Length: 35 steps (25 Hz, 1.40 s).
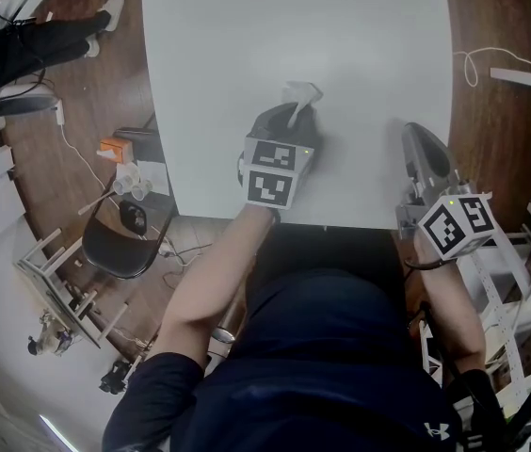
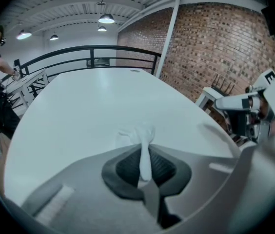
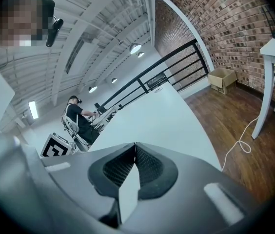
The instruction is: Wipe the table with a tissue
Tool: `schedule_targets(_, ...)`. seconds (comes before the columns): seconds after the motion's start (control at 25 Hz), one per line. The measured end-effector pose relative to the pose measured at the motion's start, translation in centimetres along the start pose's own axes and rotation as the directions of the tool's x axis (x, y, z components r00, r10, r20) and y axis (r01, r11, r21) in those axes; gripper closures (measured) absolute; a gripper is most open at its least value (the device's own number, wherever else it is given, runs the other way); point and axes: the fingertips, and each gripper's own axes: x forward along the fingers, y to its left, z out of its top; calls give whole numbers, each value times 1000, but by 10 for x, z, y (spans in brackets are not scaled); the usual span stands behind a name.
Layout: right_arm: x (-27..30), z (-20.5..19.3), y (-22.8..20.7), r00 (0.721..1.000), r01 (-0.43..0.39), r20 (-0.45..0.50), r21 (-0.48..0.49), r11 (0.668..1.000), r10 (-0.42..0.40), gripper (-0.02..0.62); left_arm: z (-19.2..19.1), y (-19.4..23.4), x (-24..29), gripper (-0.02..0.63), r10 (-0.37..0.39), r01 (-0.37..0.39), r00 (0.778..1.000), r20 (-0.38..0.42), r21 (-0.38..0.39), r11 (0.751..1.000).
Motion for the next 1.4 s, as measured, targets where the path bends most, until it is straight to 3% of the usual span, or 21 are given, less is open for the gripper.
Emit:
schedule_targets(0.56,-4,3,-3,1000,6,3,17,1000,-6,584,9,-43,16,597,-58,59,998,-9,25,998)
schedule_targets(0.68,-4,6,-1,1000,5,12,12,1000,-5,584,13,-42,12,597,-77,77,997,0,-2,997)
schedule_targets(0.92,-4,18,11,999,0,40,-16,1000,1,584,37,-40,-29,597,-104,111,987,126,-51,992)
schedule_targets(1.12,-2,23,37,998,-12,55,-35,999,14,584,53,-29,-83,597,-140,172,961,237,-121,978)
schedule_targets(1.4,-4,20,81,997,-32,65,-72,997,36,584,39,-6,-150,597,-135,194,941,312,-168,966)
